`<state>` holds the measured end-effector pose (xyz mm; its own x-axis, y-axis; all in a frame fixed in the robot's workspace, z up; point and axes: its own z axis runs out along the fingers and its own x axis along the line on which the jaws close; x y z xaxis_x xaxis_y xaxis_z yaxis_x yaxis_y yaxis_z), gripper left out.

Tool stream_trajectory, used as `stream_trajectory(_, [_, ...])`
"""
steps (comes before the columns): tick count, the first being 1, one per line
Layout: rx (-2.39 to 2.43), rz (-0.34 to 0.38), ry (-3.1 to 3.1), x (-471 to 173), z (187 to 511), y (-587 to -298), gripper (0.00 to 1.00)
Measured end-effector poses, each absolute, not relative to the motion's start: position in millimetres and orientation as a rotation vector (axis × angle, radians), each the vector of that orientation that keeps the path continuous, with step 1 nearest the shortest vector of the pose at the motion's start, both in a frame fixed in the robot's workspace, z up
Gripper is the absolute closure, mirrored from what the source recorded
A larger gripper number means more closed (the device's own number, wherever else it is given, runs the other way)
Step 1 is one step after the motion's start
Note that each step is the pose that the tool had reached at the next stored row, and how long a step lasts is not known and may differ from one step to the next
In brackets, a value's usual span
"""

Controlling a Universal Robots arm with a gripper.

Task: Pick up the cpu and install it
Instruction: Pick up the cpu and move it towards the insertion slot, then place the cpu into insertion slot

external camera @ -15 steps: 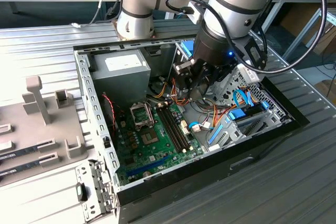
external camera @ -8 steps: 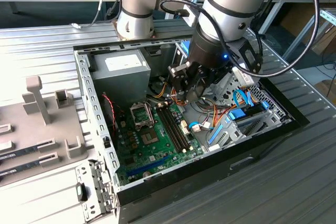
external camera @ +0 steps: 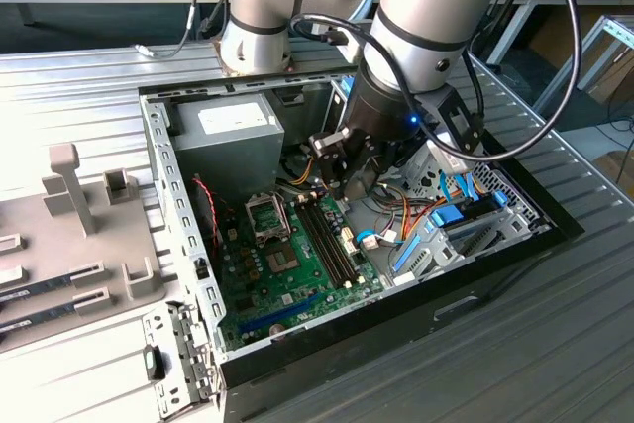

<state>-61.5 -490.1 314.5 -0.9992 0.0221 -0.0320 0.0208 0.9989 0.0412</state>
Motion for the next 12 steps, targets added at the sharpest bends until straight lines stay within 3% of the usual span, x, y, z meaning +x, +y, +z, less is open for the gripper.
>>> stream_trajectory(12, [0.033,0.064,3.108,-61.6,312.5,-490.2,0.53])
